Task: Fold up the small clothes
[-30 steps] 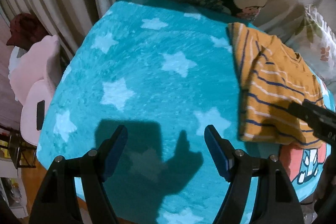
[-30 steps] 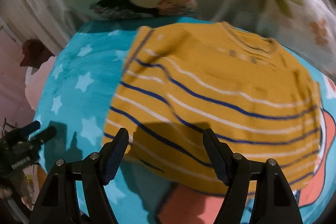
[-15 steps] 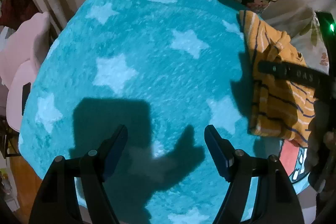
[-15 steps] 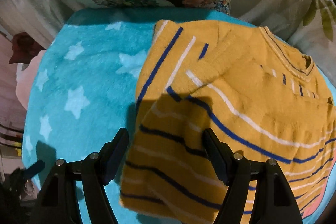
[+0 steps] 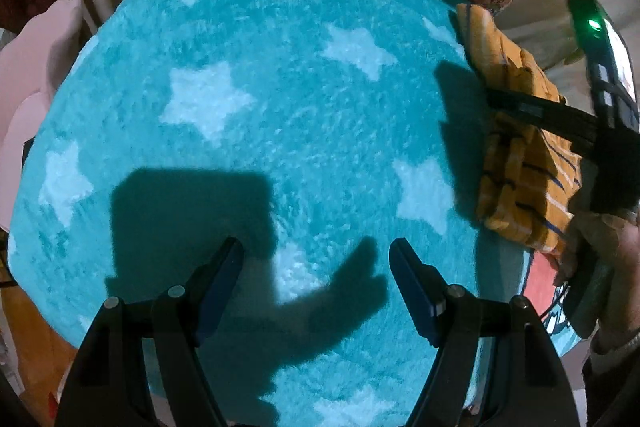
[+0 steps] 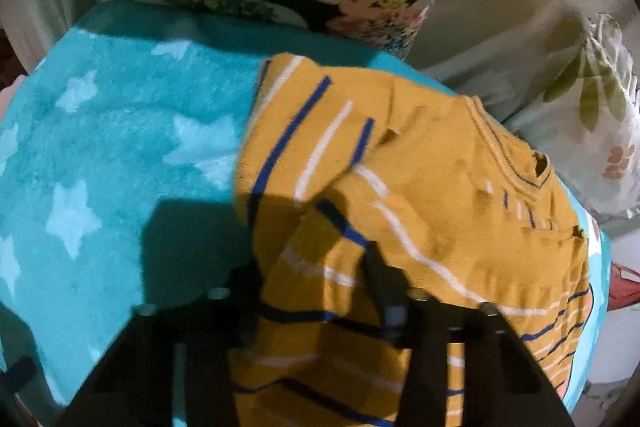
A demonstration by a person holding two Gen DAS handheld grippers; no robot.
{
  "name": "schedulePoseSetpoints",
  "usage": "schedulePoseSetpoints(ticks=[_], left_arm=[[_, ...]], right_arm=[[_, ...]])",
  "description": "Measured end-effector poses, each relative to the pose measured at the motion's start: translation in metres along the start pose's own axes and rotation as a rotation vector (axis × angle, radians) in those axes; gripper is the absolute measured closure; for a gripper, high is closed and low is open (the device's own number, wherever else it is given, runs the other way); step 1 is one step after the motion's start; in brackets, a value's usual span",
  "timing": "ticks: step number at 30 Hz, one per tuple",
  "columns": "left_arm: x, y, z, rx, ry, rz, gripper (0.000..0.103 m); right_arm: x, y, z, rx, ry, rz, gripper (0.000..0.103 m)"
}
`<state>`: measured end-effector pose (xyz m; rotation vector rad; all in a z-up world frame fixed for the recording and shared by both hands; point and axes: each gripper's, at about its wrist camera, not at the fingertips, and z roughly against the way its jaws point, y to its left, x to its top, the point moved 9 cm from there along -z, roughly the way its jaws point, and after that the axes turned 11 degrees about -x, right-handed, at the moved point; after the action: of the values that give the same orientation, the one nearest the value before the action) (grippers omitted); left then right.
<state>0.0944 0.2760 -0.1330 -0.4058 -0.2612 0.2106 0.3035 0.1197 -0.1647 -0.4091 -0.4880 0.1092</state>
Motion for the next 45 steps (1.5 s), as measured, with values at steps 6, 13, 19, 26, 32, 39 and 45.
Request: schedulePoseSetpoints(ticks=[6, 13, 19, 26, 32, 39, 45], left_arm=[[0.001, -0.012, -0.003, 0.013, -0.008, 0.020, 0.028], [-0.006, -0.041, 0.011, 0.090, -0.063, 0.037, 0.028], [-0.025, -0.080, 0.015, 0.102, -0.068, 0.084, 0.028], [-0.042, -0.148, 0.000, 0.107, -0.073, 0.052, 0.028], [-0.050, -0.210, -0.027, 0.056, -0.044, -0.010, 0.028], [-0.041, -0.273, -0.043, 0.001, -0.064, -0.128, 0.028], [-0.018, -0.325, -0.059, -0.061, -0.089, -0.233, 0.028]], right_arm=[[0.000, -0.016, 0.009, 0.162, -0.015, -0.056, 0.079], [0.000, -0.074, 0.029, 0.414, -0.051, -0.223, 0.083], [-0.013, -0.167, 0.048, 0.543, -0.115, -0.356, 0.083], [-0.059, -0.284, 0.011, 0.553, -0.107, -0.495, 0.089], [-0.103, -0.339, -0.033, 0.543, -0.032, -0.590, 0.089], [-0.114, -0.344, -0.044, 0.561, -0.015, -0.558, 0.089], [-0.119, -0.354, -0.044, 0.603, -0.025, -0.582, 0.091]])
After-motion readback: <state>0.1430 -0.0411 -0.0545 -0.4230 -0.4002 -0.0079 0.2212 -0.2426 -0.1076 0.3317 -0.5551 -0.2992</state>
